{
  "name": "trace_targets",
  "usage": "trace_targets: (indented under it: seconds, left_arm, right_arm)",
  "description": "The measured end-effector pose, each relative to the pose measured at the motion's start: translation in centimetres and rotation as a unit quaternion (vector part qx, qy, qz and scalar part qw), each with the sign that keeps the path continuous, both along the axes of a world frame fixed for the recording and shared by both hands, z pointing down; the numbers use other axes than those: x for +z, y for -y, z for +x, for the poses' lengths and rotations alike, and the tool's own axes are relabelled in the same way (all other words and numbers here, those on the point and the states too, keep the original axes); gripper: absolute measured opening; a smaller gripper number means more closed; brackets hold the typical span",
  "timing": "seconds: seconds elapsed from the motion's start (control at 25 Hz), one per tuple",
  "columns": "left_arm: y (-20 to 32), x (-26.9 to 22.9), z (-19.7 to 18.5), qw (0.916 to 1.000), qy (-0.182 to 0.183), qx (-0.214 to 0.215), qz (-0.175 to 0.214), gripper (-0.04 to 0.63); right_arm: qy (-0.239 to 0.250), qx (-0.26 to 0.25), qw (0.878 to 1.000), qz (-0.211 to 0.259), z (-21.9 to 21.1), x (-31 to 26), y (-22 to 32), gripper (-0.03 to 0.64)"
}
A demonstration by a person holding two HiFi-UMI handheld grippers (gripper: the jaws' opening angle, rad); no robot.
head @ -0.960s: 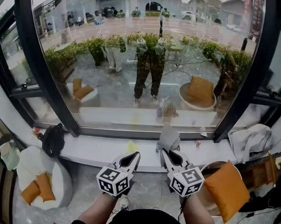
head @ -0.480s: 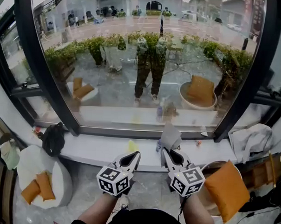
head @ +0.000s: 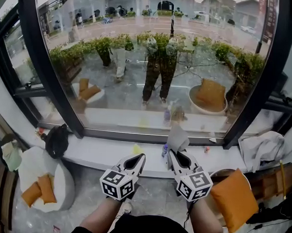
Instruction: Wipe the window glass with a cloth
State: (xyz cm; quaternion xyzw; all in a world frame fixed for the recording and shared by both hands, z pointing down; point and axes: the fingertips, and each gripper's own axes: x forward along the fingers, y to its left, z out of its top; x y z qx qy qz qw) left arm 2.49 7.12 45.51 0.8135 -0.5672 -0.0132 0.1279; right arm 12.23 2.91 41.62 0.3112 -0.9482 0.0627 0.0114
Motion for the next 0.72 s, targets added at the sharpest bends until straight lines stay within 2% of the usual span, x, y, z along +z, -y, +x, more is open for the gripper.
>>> trace_targets:
  seconds: [0.4, 0.72]
  left_arm:
    - [1.3, -0.3, -0.6, 0.9996, 0.002, -0.029, -0.004, -0.002]
    - [5.4, -0.5, -5.4, 0.9997, 0.015, -0.021, 0.004, -0.002]
  right_arm:
    - [0.004, -0.02, 1.0, 0.003, -0.3, -0.4, 1.8, 0.04]
    - [-0.005, -0.008, 1.0, 0.006, -5.3, -0.4, 5.8, 0.04]
